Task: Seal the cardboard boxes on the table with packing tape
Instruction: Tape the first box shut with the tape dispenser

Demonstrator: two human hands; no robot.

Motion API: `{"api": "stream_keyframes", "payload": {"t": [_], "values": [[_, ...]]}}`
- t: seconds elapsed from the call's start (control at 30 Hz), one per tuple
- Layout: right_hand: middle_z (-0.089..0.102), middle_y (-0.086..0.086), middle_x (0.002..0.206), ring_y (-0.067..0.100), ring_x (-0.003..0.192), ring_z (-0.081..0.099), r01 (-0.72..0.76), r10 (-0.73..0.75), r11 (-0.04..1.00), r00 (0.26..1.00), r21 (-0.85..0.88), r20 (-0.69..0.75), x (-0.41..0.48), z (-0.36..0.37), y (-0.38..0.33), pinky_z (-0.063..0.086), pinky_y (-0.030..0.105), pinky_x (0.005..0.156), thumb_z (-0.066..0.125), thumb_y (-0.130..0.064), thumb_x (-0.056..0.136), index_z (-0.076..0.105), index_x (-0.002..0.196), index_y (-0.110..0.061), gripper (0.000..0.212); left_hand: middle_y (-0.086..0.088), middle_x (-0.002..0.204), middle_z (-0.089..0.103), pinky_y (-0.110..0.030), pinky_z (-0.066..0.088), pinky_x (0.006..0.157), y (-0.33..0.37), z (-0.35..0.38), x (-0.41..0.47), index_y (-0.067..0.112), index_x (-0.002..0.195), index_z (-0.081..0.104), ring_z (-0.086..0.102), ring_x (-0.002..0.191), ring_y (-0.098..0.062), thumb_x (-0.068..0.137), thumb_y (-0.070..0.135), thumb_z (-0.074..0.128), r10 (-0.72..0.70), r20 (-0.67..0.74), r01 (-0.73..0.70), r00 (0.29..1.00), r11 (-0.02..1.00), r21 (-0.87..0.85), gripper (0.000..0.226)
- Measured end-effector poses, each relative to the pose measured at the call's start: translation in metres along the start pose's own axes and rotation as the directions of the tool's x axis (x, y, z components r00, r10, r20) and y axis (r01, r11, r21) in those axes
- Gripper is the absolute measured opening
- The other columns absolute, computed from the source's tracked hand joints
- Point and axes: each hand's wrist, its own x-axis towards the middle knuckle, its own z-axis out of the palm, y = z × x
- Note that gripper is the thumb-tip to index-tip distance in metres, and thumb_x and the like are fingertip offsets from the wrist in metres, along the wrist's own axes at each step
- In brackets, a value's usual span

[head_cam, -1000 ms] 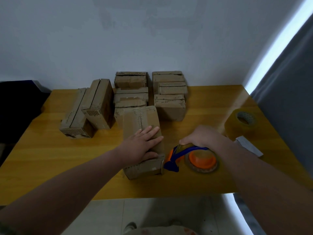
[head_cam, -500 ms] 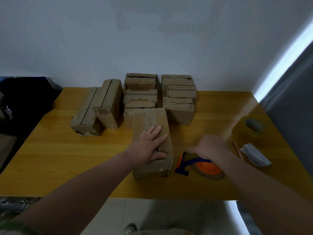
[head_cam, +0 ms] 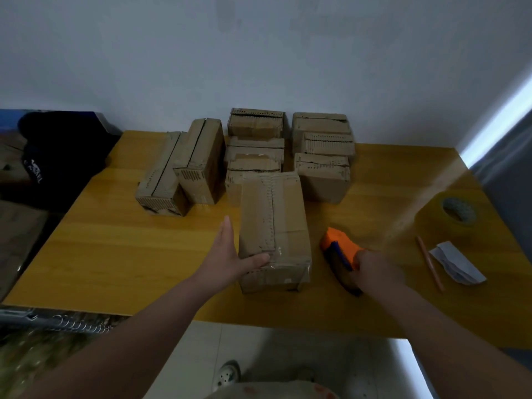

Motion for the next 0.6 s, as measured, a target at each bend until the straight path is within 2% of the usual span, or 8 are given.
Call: {"api": "stream_keyframes", "payload": {"t": [0.1, 0.2, 0.27, 0.33, 0.4, 0.47, 0.53, 0.6], "values": [[0.059, 0.004, 0.121, 0.025, 0.109, 0.058, 0.122, -0.111, 0.988, 0.986, 0.090, -0.125, -0.001, 0.001, -0.005, 0.050, 0.034, 0.085, 0.064, -0.037, 0.088, 0.055, 0.128, -0.021, 0.045, 0.003, 0.160, 0.014, -0.033, 0.037, 0.107, -0.004, 0.003, -0.003, 0.020, 0.153, -0.009, 0.026, 0.143, -0.021, 0.074, 0.053, 0.070, -0.033, 0.015, 0.035, 0.999, 0.981, -0.189, 0.116], [0.059, -0.007, 0.129, 0.012, 0.115, 0.057, 0.343, -0.387, 0.853, 0.922, 0.393, 0.036, -0.009, -0.001, -0.023, 0.049, 0.030, 0.095, 0.071, -0.030, 0.084, 0.051, 0.136, -0.028, 0.056, 0.005, 0.149, 0.038, -0.028, 0.046, 0.099, -0.002, 0.009, -0.006, 0.028, 0.152, 0.015, 0.050, 0.123, -0.016, 0.086, 0.041, 0.065, -0.009, 0.059, 0.027, 0.998, 0.952, -0.305, 0.084], [0.062, -0.013, 0.118, 0.005, 0.105, 0.060, 0.363, -0.477, 0.778, 0.872, 0.513, 0.106, -0.018, -0.001, -0.035, 0.052, 0.025, 0.087, 0.074, -0.032, 0.082, 0.056, 0.129, -0.029, 0.050, 0.005, 0.144, 0.044, -0.036, 0.047, 0.100, 0.004, 0.009, -0.009, 0.032, 0.149, 0.024, 0.053, 0.119, -0.015, 0.086, 0.046, 0.061, -0.013, 0.052, 0.030, 0.999, 0.933, -0.358, 0.075], [0.062, -0.016, 0.114, 0.002, 0.104, 0.058, 0.390, -0.483, 0.725, 0.875, 0.568, 0.015, -0.024, -0.009, -0.042, 0.047, 0.015, 0.081, 0.073, -0.032, 0.084, 0.058, 0.125, -0.027, 0.044, 0.006, 0.143, 0.044, -0.035, 0.047, 0.098, 0.016, 0.003, -0.013, 0.029, 0.148, 0.028, 0.051, 0.120, -0.016, 0.082, 0.055, 0.056, -0.028, 0.012, 0.030, 1.000, 0.905, -0.424, 0.076], [0.061, -0.020, 0.117, -0.002, 0.108, 0.056, 0.386, -0.444, 0.629, 0.891, 0.675, -0.095, -0.028, -0.023, -0.044, 0.042, 0.010, 0.083, 0.069, -0.030, 0.088, 0.057, 0.126, -0.029, 0.040, 0.009, 0.134, 0.044, -0.032, 0.041, 0.094, 0.032, -0.007, -0.017, 0.028, 0.142, 0.035, 0.046, 0.120, -0.014, 0.082, 0.060, 0.047, -0.016, -0.048, -0.009, 0.999, 0.871, -0.491, 0.069], [0.057, -0.027, 0.111, -0.010, 0.103, 0.052, 0.368, -0.402, 0.535, 0.903, 0.760, -0.153, -0.034, -0.042, -0.045, 0.040, 0.006, 0.081, 0.066, -0.028, 0.090, 0.054, 0.127, -0.033, 0.039, 0.013, 0.124, 0.047, -0.031, 0.036, 0.094, 0.048, -0.018, -0.022, 0.033, 0.132, 0.042, 0.044, 0.118, -0.013, 0.079, 0.064, 0.038, 0.026, -0.092, -0.071, 0.995, 0.849, -0.524, 0.062], [0.057, -0.029, 0.108, -0.010, 0.100, 0.054, 0.383, -0.372, 0.487, 0.904, 0.785, -0.210, -0.037, -0.058, -0.048, 0.043, 0.007, 0.082, 0.065, -0.030, 0.090, 0.055, 0.129, -0.029, 0.041, 0.019, 0.118, 0.053, -0.027, 0.037, 0.094, 0.061, -0.027, -0.026, 0.038, 0.125, 0.048, 0.048, 0.115, -0.009, 0.075, 0.068, 0.036, 0.087, -0.150, -0.153, 0.985, 0.842, -0.518, 0.060], [0.062, -0.024, 0.112, -0.006, 0.104, 0.057, 0.427, -0.346, 0.485, 0.895, 0.763, -0.282, -0.041, -0.071, -0.050, 0.046, 0.011, 0.086, 0.065, -0.038, 0.088, 0.057, 0.130, -0.027, 0.044, 0.020, 0.121, 0.054, -0.023, 0.038, 0.091, 0.071, -0.034, -0.031, 0.039, 0.127, 0.051, 0.049, 0.114, -0.004, 0.075, 0.072, 0.040, 0.152, -0.205, -0.236, 0.967, 0.839, -0.490, 0.063]]}}
